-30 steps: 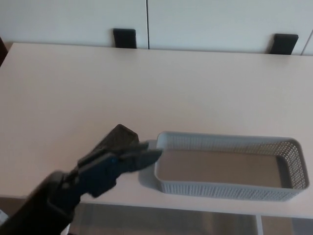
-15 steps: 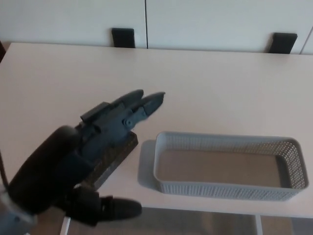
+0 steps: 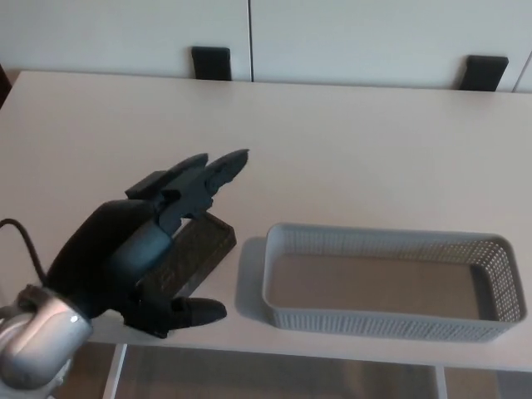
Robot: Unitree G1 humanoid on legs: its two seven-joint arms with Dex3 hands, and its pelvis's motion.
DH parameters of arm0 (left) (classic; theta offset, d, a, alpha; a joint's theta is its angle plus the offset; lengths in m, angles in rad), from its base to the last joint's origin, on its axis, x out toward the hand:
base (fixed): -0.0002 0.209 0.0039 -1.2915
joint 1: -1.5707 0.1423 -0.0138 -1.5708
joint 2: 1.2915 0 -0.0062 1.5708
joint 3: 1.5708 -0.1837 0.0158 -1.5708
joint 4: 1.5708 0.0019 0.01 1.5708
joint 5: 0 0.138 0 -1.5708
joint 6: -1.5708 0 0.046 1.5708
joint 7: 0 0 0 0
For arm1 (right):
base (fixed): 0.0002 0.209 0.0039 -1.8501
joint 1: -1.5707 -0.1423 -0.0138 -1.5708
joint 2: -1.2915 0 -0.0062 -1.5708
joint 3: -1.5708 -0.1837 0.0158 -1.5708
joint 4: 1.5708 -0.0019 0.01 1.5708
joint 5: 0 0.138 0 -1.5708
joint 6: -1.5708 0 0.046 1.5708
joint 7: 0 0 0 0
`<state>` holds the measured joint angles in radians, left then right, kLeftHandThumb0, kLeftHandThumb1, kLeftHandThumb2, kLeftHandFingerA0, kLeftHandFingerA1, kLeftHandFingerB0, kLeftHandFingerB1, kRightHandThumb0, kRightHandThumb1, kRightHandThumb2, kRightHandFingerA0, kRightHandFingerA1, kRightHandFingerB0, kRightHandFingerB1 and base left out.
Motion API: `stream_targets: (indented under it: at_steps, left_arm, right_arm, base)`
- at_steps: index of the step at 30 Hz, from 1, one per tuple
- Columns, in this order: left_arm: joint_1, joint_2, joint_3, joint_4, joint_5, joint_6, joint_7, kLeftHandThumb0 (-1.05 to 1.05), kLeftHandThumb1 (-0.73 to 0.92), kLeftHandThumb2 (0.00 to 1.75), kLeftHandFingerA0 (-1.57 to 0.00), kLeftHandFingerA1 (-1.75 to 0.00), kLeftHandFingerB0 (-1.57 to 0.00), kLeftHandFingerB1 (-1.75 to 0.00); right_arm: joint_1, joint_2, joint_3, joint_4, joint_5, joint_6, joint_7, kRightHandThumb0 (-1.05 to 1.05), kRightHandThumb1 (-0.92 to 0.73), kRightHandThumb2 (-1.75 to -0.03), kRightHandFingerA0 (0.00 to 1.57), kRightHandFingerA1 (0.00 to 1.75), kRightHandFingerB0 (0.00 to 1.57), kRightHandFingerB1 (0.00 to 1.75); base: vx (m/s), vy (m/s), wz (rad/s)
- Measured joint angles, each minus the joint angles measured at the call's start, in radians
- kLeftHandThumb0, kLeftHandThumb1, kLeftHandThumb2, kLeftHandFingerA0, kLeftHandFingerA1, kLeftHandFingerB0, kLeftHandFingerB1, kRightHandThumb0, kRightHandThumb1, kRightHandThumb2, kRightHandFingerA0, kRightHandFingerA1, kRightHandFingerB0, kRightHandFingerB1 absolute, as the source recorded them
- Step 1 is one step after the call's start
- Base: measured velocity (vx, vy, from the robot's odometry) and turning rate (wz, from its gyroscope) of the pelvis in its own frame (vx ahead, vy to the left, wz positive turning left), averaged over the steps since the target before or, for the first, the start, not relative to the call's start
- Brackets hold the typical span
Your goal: The robot walks towards a desk on which an eraser is kept on the left hand side and a container is kept on the right hand side. The robot picks up the eraser using its left hand and places it in the container.
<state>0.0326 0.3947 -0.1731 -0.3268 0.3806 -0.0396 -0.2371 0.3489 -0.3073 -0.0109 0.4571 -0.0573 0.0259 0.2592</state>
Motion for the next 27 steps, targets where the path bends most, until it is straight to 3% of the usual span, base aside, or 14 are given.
stream_targets:
  at_steps: [11, 17, 27]
  left_arm:
    - [-0.048, -0.048, -0.055, 0.188, 0.149, 0.144, 0.046, -0.57, 0.34, 0.67, 0.00, -0.07, -0.02, -0.07]
    - [-0.071, -0.074, -0.072, 0.279, 0.222, 0.220, 0.081, -0.52, 0.34, 0.71, 0.00, -0.20, -0.02, -0.20]
    - [-0.104, -0.093, -0.083, 0.365, 0.328, 0.340, 0.154, -0.52, 0.34, 0.72, 0.00, -0.24, -0.03, -0.22]
  right_arm:
    - [-0.004, 0.000, 0.002, 0.000, -0.015, 0.000, 0.000, -0.38, -0.64, -0.58, 0.46, 0.44, 0.39, 0.38]
    - [-0.007, -0.004, 0.003, 0.000, -0.019, 0.000, 0.000, -0.36, -0.65, -0.58, 0.46, 0.43, 0.38, 0.38]
    - [-0.011, -0.015, 0.003, -0.013, -0.021, 0.004, 0.001, -0.37, -0.65, -0.58, 0.46, 0.44, 0.38, 0.38]
  base:
    - [0.00, 0.000, 0.00]
    - [0.00, 0.000, 0.00]
    - [0.00, 0.000, 0.00]
